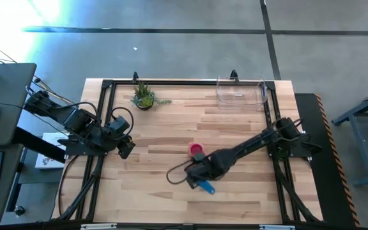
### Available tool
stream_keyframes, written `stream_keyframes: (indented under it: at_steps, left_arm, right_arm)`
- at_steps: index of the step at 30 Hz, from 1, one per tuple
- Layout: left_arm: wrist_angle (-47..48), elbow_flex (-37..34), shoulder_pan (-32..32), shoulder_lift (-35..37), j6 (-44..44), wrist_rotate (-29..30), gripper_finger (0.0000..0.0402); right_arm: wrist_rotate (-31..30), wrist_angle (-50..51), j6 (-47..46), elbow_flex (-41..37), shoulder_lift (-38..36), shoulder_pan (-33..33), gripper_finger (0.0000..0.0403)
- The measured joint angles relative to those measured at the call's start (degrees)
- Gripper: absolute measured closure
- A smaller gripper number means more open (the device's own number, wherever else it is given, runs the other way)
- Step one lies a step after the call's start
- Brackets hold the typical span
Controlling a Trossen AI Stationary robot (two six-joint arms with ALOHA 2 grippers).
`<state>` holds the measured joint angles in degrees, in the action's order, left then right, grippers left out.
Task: Nest measuring cups in basket
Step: Stack the blue measuring cup on top of the red measuring cup
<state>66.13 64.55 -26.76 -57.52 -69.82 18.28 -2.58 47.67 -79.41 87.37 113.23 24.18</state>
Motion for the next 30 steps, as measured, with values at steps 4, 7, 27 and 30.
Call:
stream_keyframes:
  at_steps: [4, 7, 27, 30]
  left_arm:
    - [0.0, 0.0, 0.0, 0.0, 0.0, 0.0, 0.0307]
    - [0.0, 0.0, 0.0, 0.0, 0.0, 0.0, 0.0307]
    - [-0.1, 0.0, 0.0, 0.0, -1.6, 0.1, 0.0307]
    - [-0.1, 0.0, 0.0, 0.0, -2.1, 0.4, 0.0307]
  right_arm:
    - [-0.5, 6.4, 5.8, 3.9, 0.0, -3.0, 0.0400]
    - [-2.0, 10.1, 10.0, 6.9, -0.1, -5.2, 0.0400]
    - [-11.0, 24.7, 30.4, 13.8, -6.9, -16.9, 0.0401]
    - [-13.9, 27.8, 30.4, 13.8, -9.4, -18.2, 0.0401]
